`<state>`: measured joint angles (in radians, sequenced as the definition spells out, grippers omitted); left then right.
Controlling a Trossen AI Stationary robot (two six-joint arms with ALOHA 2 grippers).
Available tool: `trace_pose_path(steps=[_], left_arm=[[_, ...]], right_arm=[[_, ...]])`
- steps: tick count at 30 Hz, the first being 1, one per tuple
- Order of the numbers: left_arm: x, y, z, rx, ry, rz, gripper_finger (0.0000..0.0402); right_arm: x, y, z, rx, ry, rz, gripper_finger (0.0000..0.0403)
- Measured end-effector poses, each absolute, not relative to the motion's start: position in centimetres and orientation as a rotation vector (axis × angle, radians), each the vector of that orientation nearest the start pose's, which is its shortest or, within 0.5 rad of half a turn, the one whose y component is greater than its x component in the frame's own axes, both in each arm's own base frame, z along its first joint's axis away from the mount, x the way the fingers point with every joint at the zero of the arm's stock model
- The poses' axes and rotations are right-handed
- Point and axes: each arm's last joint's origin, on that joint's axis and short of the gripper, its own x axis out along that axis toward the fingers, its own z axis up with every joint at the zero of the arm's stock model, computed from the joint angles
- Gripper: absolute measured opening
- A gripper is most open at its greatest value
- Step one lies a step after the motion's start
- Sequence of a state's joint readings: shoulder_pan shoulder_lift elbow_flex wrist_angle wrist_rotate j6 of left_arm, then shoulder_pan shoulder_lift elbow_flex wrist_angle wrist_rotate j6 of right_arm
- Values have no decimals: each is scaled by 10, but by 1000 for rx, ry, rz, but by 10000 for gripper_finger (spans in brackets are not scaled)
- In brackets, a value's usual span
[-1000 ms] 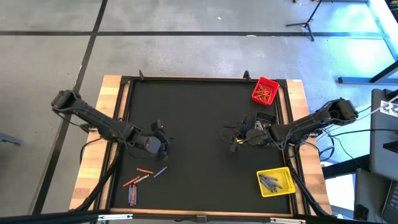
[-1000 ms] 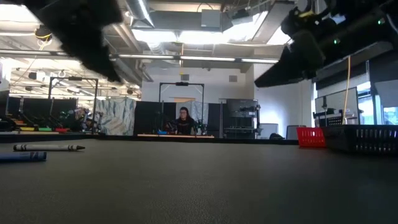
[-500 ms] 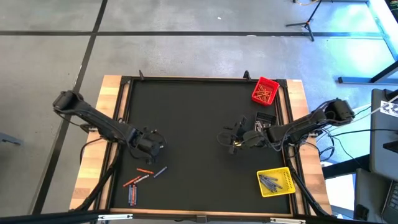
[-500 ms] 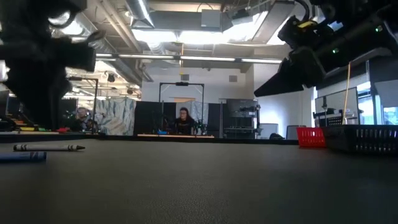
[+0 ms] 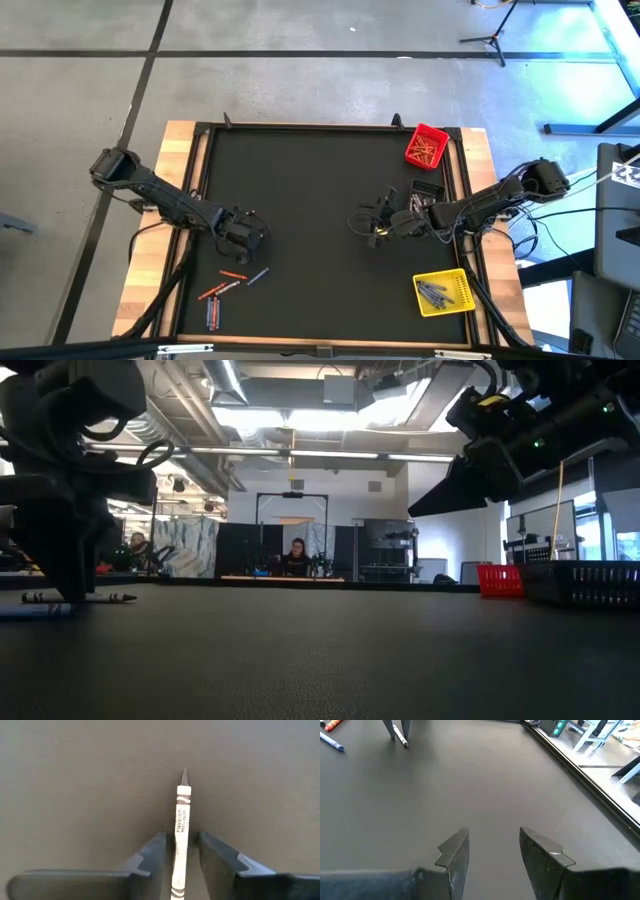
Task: Sort crayons
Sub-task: Put the black crayon into the black bin
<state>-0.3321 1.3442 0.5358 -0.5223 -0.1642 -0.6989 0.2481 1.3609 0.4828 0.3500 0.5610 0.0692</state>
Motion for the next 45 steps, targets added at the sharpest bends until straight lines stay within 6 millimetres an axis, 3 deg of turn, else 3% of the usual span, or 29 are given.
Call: trace_pose_path(steps=[11,17,29,39,45], left_arm=[[188,-60,132,-238,1247,284,6],[199,-63,147,-197,1194,221,14],[232,-68,174,25,722,159,16],[238,-65,175,151,373,85,16],[239,-54,180,176,232,118,16]], right_arm=[[244,46,165,-138,478,-308,172],[244,47,166,-128,463,-301,172],[252,48,175,-85,333,-309,173],[275,60,168,-76,127,-79,221],[301,66,171,-125,61,-61,225]])
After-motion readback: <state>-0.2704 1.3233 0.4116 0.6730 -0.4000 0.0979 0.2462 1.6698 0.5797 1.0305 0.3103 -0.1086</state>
